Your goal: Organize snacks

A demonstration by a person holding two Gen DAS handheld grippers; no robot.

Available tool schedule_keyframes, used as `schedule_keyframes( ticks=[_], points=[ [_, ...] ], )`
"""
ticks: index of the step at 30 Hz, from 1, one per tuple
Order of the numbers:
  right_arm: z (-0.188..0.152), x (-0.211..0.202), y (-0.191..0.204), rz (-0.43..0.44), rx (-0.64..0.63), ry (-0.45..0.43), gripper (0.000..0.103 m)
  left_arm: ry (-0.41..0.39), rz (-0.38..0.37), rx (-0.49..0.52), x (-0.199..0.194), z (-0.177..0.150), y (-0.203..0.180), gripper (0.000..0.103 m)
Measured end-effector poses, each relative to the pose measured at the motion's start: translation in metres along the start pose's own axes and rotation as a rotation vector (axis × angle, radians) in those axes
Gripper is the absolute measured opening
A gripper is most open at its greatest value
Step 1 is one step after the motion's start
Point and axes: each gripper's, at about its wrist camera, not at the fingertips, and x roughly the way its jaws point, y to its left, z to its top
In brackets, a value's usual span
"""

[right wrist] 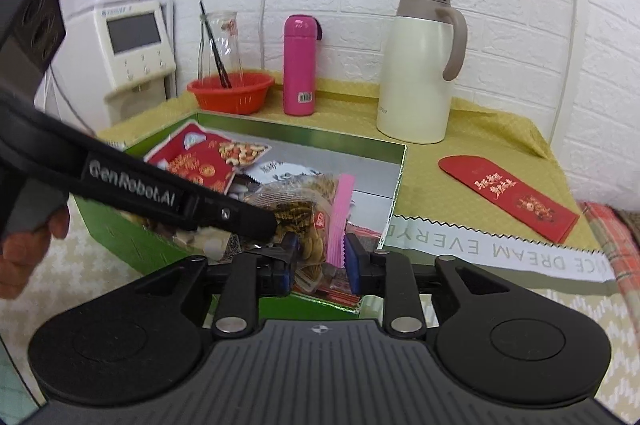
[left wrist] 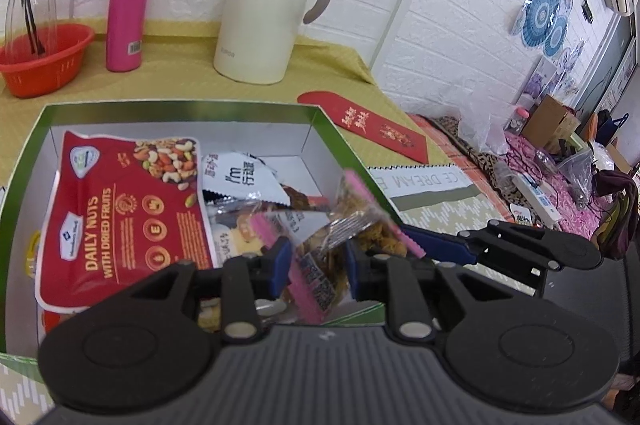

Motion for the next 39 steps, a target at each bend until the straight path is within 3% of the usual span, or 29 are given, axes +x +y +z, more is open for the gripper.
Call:
schedule_keyframes(
  ticks=[1,2,3,4,6,7,11,20,32,39],
  points=[
    [-0.001,0.0,0.002,-0.006,-0.023,-0.004,0.059,-0.025,0.01,-0.009,-0.003,-0.001,0.0,0.07],
    [-0.003,0.001,0.003,-0.009,-0.046,-0.006,0.066,-0.062,0.02,-0.018,-0.008,-0.003,0.0,0.071],
    [-0.004,0.0,0.004,-0.015,-0.059,-0.02,0.079,-0.098,0.034,-0.016,-0.013,-0.003,-0.001,0.072],
    [-0.004,-0.002,0.004,-0.005,-0.063,-0.033,0.1,-0.114,0.055,-0.011,-0.017,-0.003,-0.002,0.076],
    [-0.003,-0.005,0.005,-0.025,-0.05,-0.057,0.103,-0.119,0.116,-0.035,-0.021,-0.001,-0.001,0.084],
    [-0.002,-0.007,0.005,-0.037,-0.048,-0.063,0.103,-0.122,0.132,-0.044,-0.023,-0.001,0.0,0.096],
    [-0.003,-0.012,0.01,-0.006,-0.056,-0.039,0.103,-0.18,0.198,-0.022,-0.038,-0.006,0.0,0.096],
    [0.001,-0.053,0.024,-0.024,-0.016,-0.034,0.103,-0.219,0.32,0.016,-0.094,-0.036,-0.007,0.096],
    [-0.029,-0.122,0.045,-0.044,0.049,0.004,0.103,-0.159,0.538,0.016,-0.16,-0.102,-0.019,0.096],
    [-0.055,-0.128,0.052,-0.043,0.107,0.027,0.103,-0.121,0.582,0.023,-0.167,-0.126,-0.024,0.096]
  ],
)
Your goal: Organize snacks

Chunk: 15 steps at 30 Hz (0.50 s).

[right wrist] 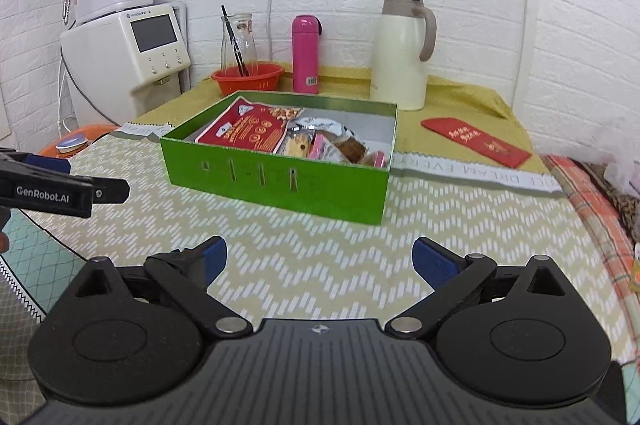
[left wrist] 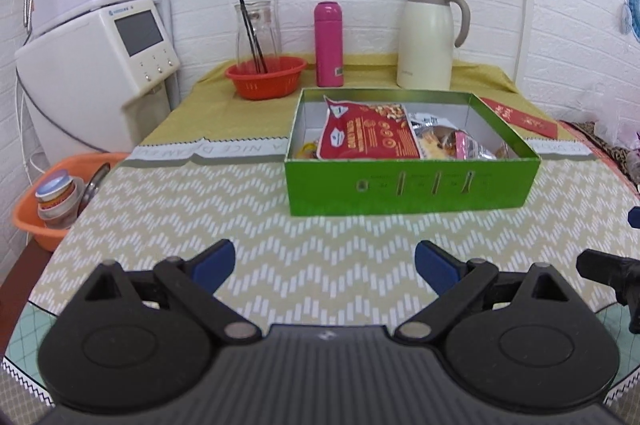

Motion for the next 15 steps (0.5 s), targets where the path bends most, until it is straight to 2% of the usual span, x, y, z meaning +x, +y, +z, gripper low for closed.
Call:
schedule_keyframes(
  ticks=[5,15],
  points=[
    [-0.007,0.006,0.004,-0.013,-0.009,0.019,0.103,-0.003,0.022,0.018,-0.001,-0.007,-0.004,0.096],
    [-0.009,0.019,0.003,-0.046,-0.012,0.038,0.103,-0.01,0.008,0.032,0.009,-0.007,-0.007,0.096]
  ],
)
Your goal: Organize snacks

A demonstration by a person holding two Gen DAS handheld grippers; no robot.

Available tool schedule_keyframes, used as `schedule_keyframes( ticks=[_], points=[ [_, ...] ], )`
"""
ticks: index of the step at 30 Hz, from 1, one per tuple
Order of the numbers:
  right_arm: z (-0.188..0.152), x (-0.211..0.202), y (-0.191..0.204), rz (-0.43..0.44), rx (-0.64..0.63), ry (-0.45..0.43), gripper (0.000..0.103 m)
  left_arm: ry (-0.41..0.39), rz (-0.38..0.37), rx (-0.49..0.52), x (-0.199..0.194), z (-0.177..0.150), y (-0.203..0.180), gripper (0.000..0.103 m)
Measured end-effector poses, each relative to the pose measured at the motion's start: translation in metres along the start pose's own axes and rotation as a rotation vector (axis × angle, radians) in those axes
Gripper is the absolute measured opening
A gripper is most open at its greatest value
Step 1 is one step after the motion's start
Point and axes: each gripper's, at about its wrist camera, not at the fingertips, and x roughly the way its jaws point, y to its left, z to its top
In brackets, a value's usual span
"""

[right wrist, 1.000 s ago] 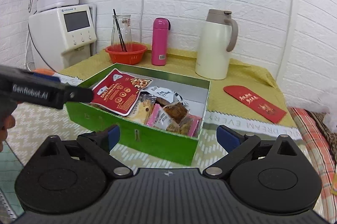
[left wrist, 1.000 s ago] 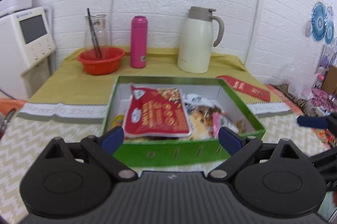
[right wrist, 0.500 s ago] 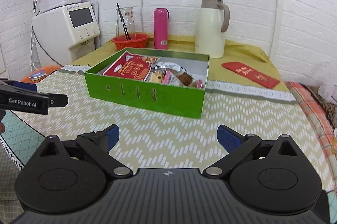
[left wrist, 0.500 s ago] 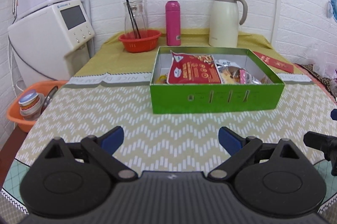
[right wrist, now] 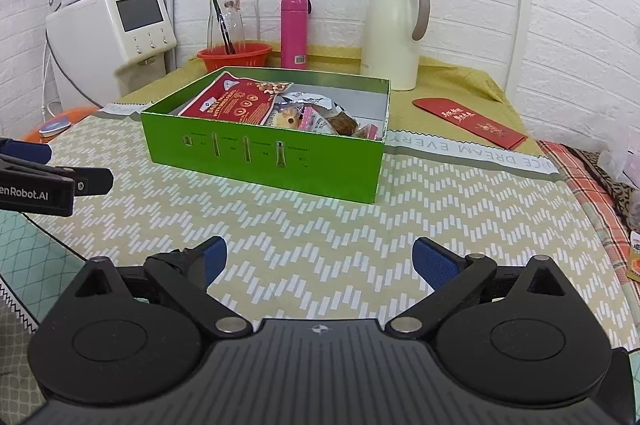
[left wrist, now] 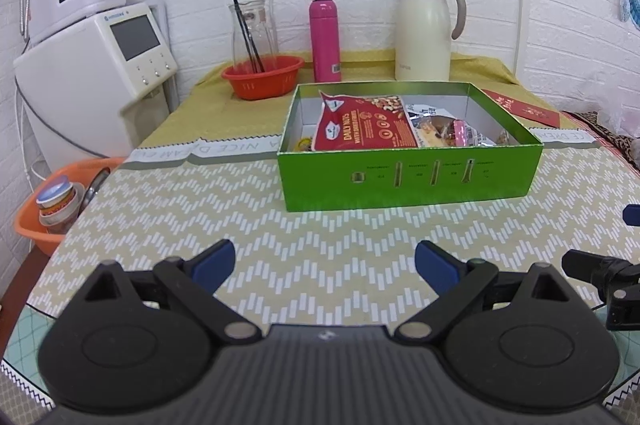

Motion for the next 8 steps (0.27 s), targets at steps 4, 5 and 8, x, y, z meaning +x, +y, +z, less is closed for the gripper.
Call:
schedule_keyframes(
  ticks=[4,5,8],
  points=[
    [0.0016,0.0035,0.0011,-0.01,-0.012,0.001,0.103,0.001,-0.008,0.016,0.0029,0.0011,-0.0018,0.096],
    [0.0021,0.004,0.001,-0.017,-0.013,0.0,0.103,0.0,-0.012,0.016,0.0031,0.0015,-0.0016,0.096],
    [0.0037,0.0044,0.0014,-0.023,-0.012,-0.003,0.103,0.0,-0.012,0.017,0.0032,0.0031,-0.0021,0.096]
  ],
)
